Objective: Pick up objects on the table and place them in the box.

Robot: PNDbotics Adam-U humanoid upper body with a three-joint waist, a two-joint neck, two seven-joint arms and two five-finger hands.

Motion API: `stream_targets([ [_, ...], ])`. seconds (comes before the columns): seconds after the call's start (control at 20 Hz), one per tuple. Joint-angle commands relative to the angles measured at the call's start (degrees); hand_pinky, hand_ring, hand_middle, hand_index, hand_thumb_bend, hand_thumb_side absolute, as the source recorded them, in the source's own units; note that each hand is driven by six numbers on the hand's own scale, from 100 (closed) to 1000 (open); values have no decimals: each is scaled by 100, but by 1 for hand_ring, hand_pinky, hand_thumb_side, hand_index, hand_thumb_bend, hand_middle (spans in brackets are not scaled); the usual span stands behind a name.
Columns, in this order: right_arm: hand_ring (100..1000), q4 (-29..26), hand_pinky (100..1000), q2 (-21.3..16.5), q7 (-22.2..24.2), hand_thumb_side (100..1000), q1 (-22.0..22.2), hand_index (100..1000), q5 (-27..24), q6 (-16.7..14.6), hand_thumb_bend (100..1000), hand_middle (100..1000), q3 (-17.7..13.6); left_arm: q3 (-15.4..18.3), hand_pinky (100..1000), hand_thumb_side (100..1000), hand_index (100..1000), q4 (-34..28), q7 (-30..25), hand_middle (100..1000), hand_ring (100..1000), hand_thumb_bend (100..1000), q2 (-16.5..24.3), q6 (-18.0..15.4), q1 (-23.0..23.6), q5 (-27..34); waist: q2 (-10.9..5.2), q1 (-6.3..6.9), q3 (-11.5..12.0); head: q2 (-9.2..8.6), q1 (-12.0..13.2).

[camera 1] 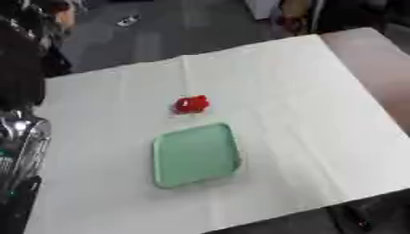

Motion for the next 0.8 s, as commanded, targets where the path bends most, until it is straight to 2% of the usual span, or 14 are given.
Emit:
stream_targets([
  [0.05,229,-88,134,-83,-11,589,-100,186,7,3,203,132,-30,54,643,895,897,-98,9,854,752,385,147,16,-71,-8,-43,-15,-5,-3,35],
  [0.3,246,-88,152,-90,39,626,-47,199,63,102,173,159,-28,60,645,895,898,-98,11,854,753,385,148,15,-60,-9,-59,-15,28,-3,53],
  [0.45,303,-88,217,-105,207,689,17,295,478,653,148,268,-80,73,646,895,898,-98,25,854,754,386,153,17,-41,-16,-92,-15,82,-3,38],
  [0.5,308,-88,221,-105,268,694,13,304,630,867,145,277,-67,73,646,895,898,-98,26,855,754,386,153,16,-40,-16,-99,-15,95,-3,32],
  [0.55,346,-88,252,-141,362,730,0,372,806,1106,127,348,-32,72,647,894,898,-98,25,855,755,386,152,15,-47,-17,-104,-20,112,-3,23],
  [0.6,359,-88,260,-175,477,524,-32,390,1001,1321,100,361,7,72,647,894,898,-98,24,855,755,386,149,14,-53,-19,-109,-22,127,-3,10],
  [0.65,387,-88,278,-208,595,752,-78,427,1191,1504,122,406,52,72,647,894,898,-98,25,855,755,386,146,13,-55,-22,-113,-26,140,-3,-8],
  [0.8,415,-88,294,-271,961,768,-155,448,1645,1825,100,427,197,74,645,890,898,-98,25,854,754,386,135,30,-61,-34,-104,-33,145,-17,-30],
])
